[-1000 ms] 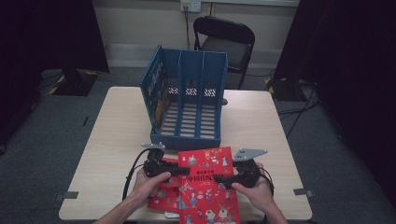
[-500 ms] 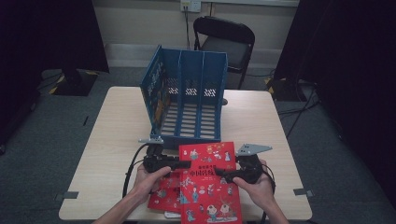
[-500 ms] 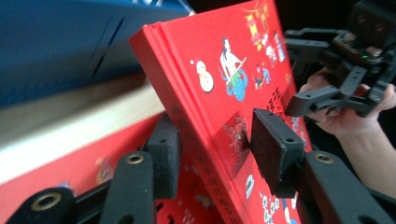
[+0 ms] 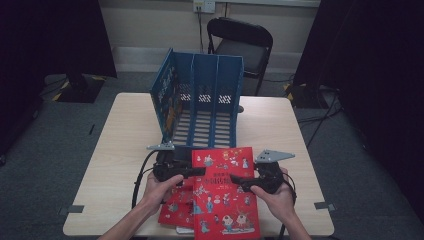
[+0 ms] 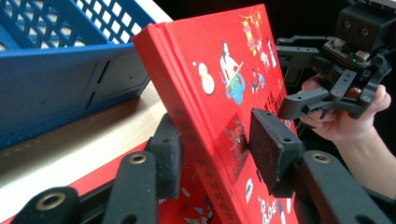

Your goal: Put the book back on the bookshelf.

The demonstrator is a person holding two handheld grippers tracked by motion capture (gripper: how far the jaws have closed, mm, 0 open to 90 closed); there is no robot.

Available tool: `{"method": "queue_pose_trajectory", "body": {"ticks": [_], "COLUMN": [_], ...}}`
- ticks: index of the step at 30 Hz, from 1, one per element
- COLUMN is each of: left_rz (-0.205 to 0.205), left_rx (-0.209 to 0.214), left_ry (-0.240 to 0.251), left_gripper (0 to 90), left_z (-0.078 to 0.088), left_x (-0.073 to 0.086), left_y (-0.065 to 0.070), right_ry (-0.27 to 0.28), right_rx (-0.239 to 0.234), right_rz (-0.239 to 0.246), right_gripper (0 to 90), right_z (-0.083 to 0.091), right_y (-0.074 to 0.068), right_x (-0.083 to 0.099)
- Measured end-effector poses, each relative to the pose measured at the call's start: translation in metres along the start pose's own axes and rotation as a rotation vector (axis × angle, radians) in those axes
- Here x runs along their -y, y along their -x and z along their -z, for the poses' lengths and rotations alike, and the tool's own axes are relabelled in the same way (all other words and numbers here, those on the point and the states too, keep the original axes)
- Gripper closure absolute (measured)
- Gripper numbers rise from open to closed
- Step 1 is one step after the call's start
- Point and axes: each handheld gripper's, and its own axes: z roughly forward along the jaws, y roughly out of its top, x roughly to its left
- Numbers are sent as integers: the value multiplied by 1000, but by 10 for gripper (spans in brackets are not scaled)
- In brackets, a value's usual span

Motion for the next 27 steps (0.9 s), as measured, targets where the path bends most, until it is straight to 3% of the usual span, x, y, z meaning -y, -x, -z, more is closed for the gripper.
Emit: {"method": "queue_pose_trajectory", "body": {"ticks": [5, 10, 11, 14, 15, 18, 21, 27], "left_rz": [-2, -21, -23, -25, -18, -24, -89, -111], "left_rx": [37, 83, 106, 115, 135, 138, 114, 110], "left_ry": [14, 22, 30, 53, 70, 79, 70, 78], "left_gripper": [549, 587, 591, 620, 648, 679, 687, 699], "left_z": [0, -4, -5, -3, -2, 1, 4, 6], "left_x": [-3, -12, -15, -20, -25, -29, -39, -45], "left_y": [5, 16, 19, 22, 24, 28, 36, 39], "right_ry": [15, 46, 50, 72, 95, 116, 147, 183], "right_rx": [12, -11, -16, -16, -3, 6, 30, 37], "right_rz": [7, 8, 8, 26, 27, 29, 45, 42], "right_gripper": [295, 314, 318, 326, 343, 354, 359, 364], "right_z": [4, 9, 10, 13, 17, 21, 27, 27], "right_y": [-5, -6, -7, -10, -11, -11, -13, -12], "right_x": [-5, -13, -15, -21, -25, -30, -37, -41]}}
